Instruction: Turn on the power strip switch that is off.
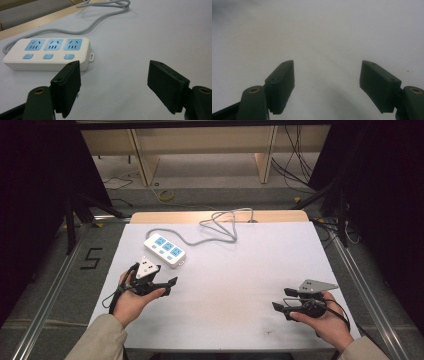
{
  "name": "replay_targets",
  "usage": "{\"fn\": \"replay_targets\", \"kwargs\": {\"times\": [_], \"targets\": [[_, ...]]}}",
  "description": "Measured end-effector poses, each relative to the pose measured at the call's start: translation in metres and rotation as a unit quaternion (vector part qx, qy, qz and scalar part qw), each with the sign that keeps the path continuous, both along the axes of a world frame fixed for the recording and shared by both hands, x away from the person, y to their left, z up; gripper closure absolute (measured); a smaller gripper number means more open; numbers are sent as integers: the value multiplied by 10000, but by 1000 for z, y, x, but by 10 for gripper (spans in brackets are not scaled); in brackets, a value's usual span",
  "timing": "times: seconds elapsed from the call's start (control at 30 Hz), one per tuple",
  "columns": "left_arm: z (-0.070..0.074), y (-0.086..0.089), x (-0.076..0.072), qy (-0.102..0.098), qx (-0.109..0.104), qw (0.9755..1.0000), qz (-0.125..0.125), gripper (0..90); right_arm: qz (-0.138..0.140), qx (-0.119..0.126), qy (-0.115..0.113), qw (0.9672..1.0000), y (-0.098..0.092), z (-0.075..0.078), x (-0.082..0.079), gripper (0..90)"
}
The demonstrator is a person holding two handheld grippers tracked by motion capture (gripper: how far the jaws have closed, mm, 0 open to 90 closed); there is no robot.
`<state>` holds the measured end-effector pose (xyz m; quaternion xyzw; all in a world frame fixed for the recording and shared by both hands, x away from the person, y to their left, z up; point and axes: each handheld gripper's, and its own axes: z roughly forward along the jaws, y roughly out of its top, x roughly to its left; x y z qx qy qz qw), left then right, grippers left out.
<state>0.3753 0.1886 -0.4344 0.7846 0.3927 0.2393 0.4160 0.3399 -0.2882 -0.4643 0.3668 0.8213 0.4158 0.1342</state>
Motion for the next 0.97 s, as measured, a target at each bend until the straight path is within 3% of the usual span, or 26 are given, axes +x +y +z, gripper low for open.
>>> {"fn": "replay_targets", "kwargs": {"times": [0.47,0.57,0.97], "targets": [[-12,8,-30,38,194,9998,-45,266,40,-2,19,10000,2,0,-1,286],[-13,10,-33,22,323,9995,-52,266,61,-11,20,10000,2,0,-2,286],[-16,5,-34,42,441,9989,-130,266,53,-16,-5,10000,2,1,-2,285]]}}
